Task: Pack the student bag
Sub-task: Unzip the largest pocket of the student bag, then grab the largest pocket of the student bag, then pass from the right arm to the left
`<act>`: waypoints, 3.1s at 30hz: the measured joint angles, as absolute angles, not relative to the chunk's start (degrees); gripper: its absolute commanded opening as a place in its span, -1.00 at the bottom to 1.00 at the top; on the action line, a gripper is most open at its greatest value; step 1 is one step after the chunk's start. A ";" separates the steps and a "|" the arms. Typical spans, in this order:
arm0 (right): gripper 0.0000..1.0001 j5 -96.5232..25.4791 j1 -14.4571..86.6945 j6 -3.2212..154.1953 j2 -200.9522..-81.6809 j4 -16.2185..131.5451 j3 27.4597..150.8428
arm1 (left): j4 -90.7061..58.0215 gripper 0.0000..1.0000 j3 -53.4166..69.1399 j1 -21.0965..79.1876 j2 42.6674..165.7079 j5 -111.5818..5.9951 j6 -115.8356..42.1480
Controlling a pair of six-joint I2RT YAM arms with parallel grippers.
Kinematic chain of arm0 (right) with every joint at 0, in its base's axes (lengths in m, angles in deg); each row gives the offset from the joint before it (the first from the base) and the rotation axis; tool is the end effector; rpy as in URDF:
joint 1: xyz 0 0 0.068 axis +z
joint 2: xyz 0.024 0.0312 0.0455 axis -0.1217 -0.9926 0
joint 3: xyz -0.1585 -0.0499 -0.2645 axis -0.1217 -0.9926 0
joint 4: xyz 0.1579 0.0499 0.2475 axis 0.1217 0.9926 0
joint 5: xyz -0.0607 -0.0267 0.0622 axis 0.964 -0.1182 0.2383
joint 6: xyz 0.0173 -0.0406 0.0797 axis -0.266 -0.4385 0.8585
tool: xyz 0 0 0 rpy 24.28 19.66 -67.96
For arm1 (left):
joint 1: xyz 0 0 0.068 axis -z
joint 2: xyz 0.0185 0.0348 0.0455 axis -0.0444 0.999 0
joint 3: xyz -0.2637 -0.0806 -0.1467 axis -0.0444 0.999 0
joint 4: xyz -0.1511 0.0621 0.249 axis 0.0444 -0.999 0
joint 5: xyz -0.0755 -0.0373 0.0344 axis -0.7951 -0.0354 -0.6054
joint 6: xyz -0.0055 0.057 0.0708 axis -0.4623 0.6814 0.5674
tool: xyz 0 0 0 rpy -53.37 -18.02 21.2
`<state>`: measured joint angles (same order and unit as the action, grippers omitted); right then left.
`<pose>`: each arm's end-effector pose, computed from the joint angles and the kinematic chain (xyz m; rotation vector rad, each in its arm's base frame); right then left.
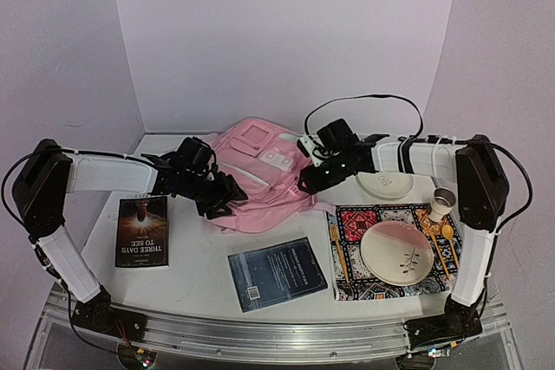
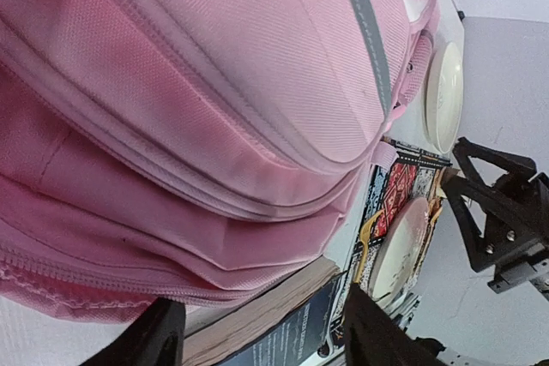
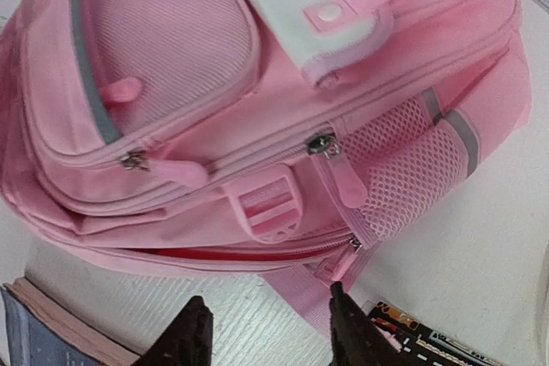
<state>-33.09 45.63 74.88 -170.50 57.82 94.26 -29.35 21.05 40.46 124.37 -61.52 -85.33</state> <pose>0.4140 0.3403 0.2337 -0.6535 2.0460 0.5604 0.3133 -0.2743 0.1837 -0.3617 2.6566 -1.0474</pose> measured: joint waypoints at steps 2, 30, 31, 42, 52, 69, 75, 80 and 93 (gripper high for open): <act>0.26 -32.95 46.83 74.24 -168.81 57.71 94.26 | -29.36 0.46 21.05 40.37 124.07 -60.64 -84.90; 0.29 -24.26 61.07 63.70 -185.63 62.07 113.78 | -33.96 0.36 23.13 31.67 125.31 -58.50 -78.80; 0.28 -24.01 61.22 63.44 -186.06 62.33 113.88 | -33.95 0.33 23.14 32.09 125.32 -58.57 -78.78; -0.03 -20.83 62.44 60.67 -188.68 64.38 115.33 | -33.88 0.08 24.57 35.39 125.41 -59.93 -78.75; -0.99 -14.27 63.50 59.67 -189.62 64.99 115.56 | -32.15 0.03 27.61 35.56 125.29 -60.57 -79.02; -1.00 -16.46 61.47 64.88 -184.57 66.43 115.91 | -31.27 0.51 30.23 35.60 123.36 -59.73 -79.42; -1.00 -19.94 59.08 68.24 -178.16 64.94 115.91 | -32.85 0.62 30.62 34.91 120.72 -58.91 -79.72; -1.00 -21.33 58.39 69.69 -177.03 64.34 115.85 | -32.97 0.62 30.18 33.44 116.65 -58.84 -80.93; -1.00 -23.76 58.43 71.98 -177.03 62.96 113.50 | -22.17 0.59 26.80 32.74 113.04 -63.99 -88.80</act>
<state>-23.76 58.43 71.98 -177.03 62.96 113.50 -22.17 26.80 32.74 113.04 -63.99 -88.80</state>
